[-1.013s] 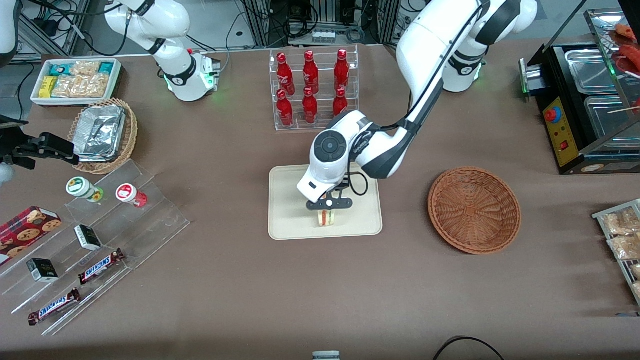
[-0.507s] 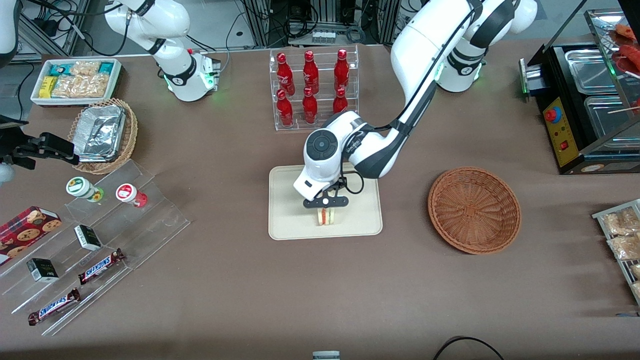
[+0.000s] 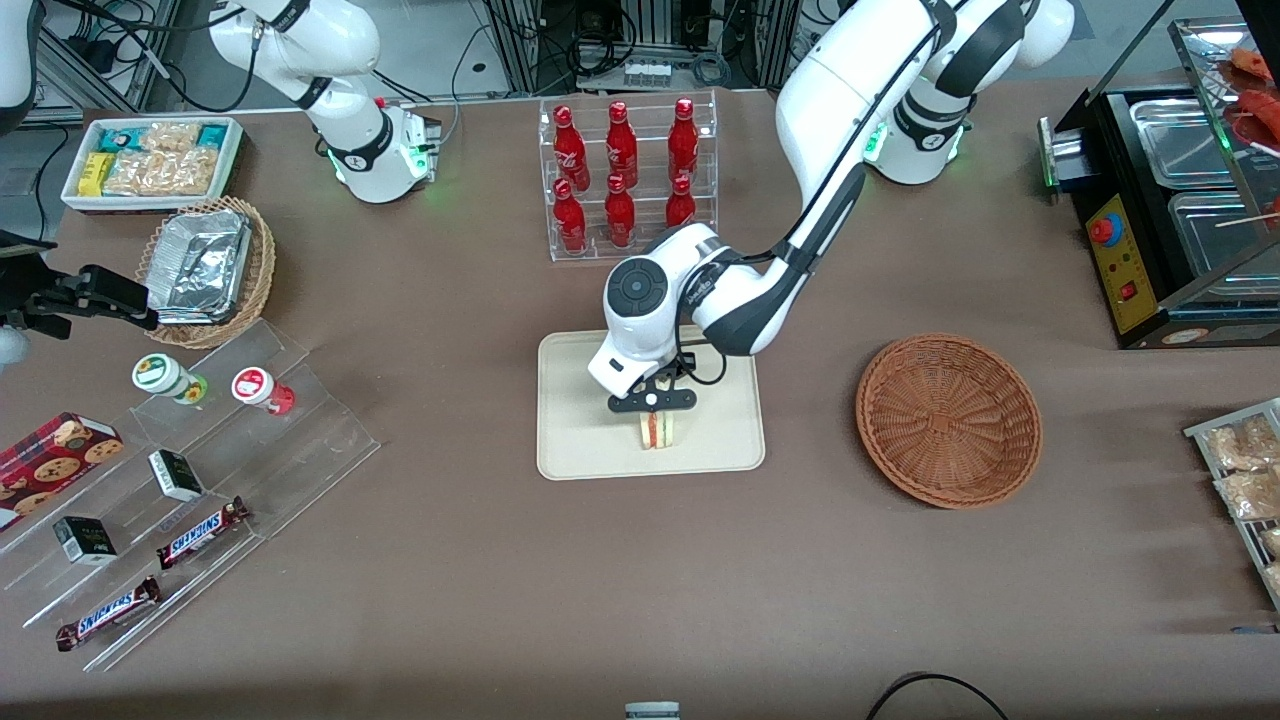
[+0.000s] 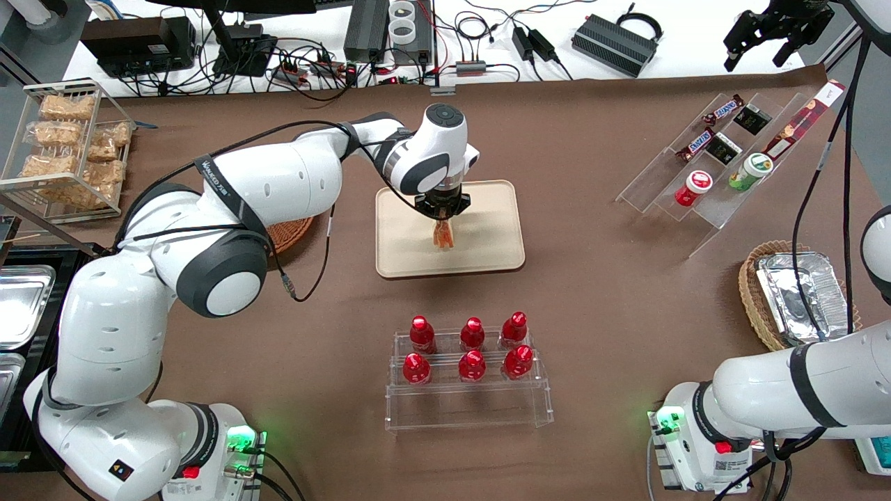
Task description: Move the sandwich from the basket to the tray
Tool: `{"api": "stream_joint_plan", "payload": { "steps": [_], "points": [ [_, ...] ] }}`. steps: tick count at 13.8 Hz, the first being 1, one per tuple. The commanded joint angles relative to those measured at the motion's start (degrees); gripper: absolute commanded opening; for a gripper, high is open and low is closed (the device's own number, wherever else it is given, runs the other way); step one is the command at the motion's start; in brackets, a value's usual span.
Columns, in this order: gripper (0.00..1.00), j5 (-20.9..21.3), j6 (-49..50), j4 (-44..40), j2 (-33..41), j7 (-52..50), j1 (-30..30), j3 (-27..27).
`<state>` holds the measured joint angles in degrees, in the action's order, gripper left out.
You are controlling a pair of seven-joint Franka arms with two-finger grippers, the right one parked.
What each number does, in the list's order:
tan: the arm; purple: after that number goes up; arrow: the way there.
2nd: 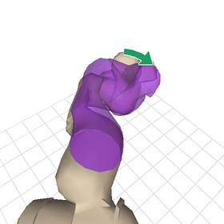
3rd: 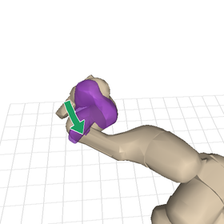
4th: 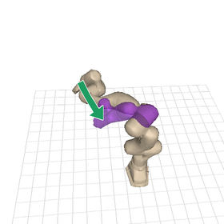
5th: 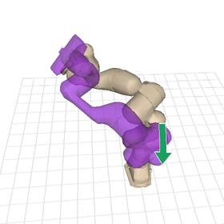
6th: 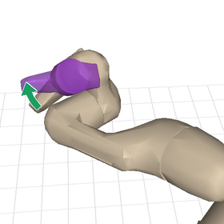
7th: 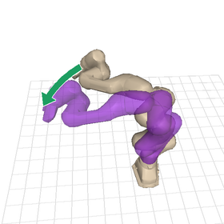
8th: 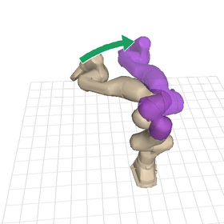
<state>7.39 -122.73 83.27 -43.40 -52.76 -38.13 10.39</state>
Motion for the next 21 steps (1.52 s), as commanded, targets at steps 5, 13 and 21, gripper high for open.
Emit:
{"api": "stream_joint_plan", "payload": {
  "steps": [5,13,21],
  "points": [
    [1.0,1.1,-2.0,1.2,0.3,-1.8,-1.0,-0.8],
    [1.0,0.2,6.6,0.1,10.0,-0.7,-0.1,-0.9],
    [1.0,-3.0,18.1,-1.9,16.9,5.5,0.0,-7.9]
  ]
}}
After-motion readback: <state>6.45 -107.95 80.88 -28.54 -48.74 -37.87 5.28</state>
